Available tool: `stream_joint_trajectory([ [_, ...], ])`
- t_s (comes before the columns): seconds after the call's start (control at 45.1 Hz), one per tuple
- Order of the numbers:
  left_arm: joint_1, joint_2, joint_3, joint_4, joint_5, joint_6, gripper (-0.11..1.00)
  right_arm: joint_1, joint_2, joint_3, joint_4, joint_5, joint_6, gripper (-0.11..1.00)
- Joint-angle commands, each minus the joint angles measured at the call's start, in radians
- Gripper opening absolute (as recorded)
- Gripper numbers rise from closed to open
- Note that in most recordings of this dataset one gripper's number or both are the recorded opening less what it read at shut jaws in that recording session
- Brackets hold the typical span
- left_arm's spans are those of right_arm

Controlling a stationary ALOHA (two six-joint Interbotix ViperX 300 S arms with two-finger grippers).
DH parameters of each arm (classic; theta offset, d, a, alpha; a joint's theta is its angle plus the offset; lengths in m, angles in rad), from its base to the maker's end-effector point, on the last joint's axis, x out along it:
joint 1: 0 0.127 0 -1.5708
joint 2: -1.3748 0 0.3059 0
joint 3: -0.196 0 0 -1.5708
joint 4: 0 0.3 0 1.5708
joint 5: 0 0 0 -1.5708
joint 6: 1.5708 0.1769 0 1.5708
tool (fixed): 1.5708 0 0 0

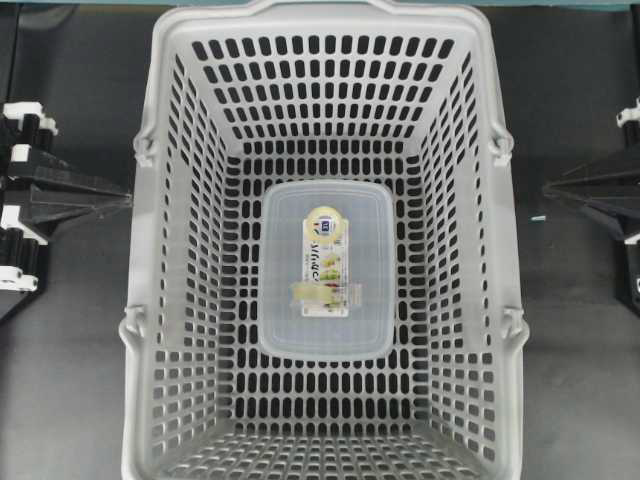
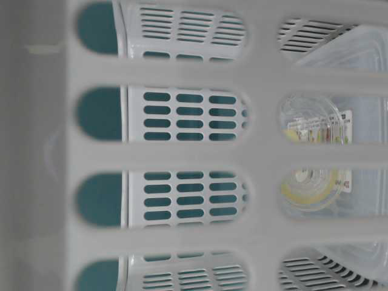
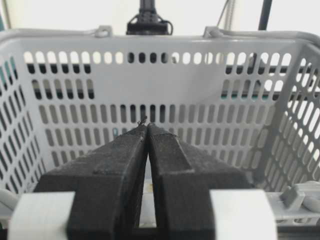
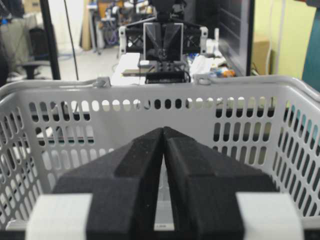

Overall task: Pick up the tape dispenser from the shopping basket with the left arm.
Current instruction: 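Move the left gripper down into the basket over the tape dispenser, then close the left gripper around the clear tape dispenser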

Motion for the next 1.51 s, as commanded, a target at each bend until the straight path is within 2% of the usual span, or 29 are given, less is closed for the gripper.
stream_joint_trajectory([
  [0.0, -0.009, 0.023, -0.078, 0.041, 0.046, -0.034, 0.06, 0.000, 0.005, -0.018, 0.005, -0.006, 0.005, 0.00],
  [0.089, -0.017, 0.063, -0.160, 0.041, 0.141, -0.067, 0.00, 0.000, -0.002, -0.018, 0.003, 0.003, 0.005, 0.00],
  [0.31, -0.057, 0.221, -0.376, 0.041, 0.387, -0.071, 0.00, 0.000, -0.006, -0.018, 0.005, 0.029, 0.005, 0.00],
  [0.554, -0.097, 0.465, -0.609, 0.043, 0.635, -0.077, 0.00, 0.000, -0.023, -0.018, 0.005, 0.063, 0.005, 0.01],
  [0.643, -0.106, 0.551, -0.686, 0.041, 0.744, -0.077, 0.00, 0.000, -0.029, -0.018, 0.005, 0.077, 0.005, 0.09],
  [0.754, -0.106, 0.649, -0.779, 0.041, 0.882, -0.081, 0.01, 0.002, -0.034, -0.020, 0.005, 0.107, 0.005, 0.31],
  [0.798, -0.106, 0.680, -0.813, 0.043, 0.931, -0.081, 0.02, 0.006, -0.035, -0.018, 0.005, 0.109, 0.005, 0.43],
  [0.865, -0.104, 0.738, -0.874, 0.041, 1.005, -0.084, 0.10, 0.029, -0.040, -0.018, 0.005, 0.114, 0.000, 0.61],
  [0.931, -0.109, 0.793, -0.930, 0.043, 1.063, -0.081, 0.27, 0.038, -0.048, -0.018, 0.005, 0.118, 0.002, 0.71],
  [1.108, -0.112, 0.907, -1.006, 0.041, 1.124, -0.083, 0.77, 0.044, -0.071, -0.008, 0.005, 0.130, 0.005, 0.73],
  [1.175, -0.112, 0.951, -1.022, 0.043, 1.124, -0.086, 0.89, 0.049, -0.080, -0.006, 0.005, 0.140, 0.005, 0.73],
  [1.485, -0.117, 1.077, -1.005, 0.041, 1.131, -0.089, 0.87, 0.052, -0.110, -0.008, 0.005, 0.143, 0.005, 0.73],
])
